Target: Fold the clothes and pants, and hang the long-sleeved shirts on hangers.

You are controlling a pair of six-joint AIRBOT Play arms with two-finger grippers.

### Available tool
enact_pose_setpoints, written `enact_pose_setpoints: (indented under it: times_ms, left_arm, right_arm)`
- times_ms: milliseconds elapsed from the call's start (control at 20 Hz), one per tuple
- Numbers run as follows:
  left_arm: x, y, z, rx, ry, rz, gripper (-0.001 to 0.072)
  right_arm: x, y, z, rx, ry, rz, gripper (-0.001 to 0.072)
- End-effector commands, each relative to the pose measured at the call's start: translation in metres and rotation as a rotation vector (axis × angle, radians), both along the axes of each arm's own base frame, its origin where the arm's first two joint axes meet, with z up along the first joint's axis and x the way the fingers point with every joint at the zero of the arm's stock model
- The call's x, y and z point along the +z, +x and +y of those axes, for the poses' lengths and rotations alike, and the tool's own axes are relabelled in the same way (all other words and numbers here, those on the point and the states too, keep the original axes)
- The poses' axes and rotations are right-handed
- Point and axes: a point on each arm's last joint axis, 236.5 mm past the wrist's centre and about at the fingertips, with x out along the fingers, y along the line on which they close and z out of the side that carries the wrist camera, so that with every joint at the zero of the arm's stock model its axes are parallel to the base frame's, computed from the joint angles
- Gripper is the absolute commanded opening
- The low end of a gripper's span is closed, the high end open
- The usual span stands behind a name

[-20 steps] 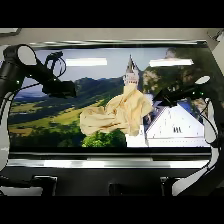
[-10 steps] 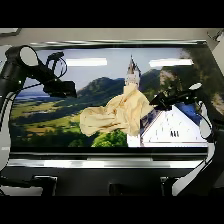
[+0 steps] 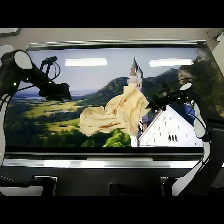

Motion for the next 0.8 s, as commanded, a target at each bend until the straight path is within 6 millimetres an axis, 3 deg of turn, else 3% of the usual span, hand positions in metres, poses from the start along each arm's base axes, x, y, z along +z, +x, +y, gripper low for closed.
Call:
enact_pose_setpoints:
  times_ms: [0,200,350,500,750]
  left_arm:
    - [-0.042,-0.02,0.006,0.093,-0.21,0.064,0.0445]
    - [-0.096,-0.055,-0.015,0.206,-0.54,0.123,0.0598]
    - [-0.134,-0.073,-0.012,0.202,-0.521,0.12,0.0628]
    - [-0.148,-0.079,-0.014,0.169,-0.517,0.127,0.0628]
    - [-0.149,-0.068,-0.031,0.163,-0.598,0.097,0.0628]
  right_arm:
    - [0.022,-0.001,0.003,0.017,0.008,-0.03,0.0027]
    - [0.051,-0.004,0.008,0.036,0.03,-0.062,0.0027]
    - [0.067,-0.01,0.011,0.057,0.047,-0.069,0.0028]
    - [0.081,-0.018,0.013,0.077,0.055,-0.061,0.0028]
    - [0.096,-0.021,0.014,0.072,0.054,-0.066,0.0028]
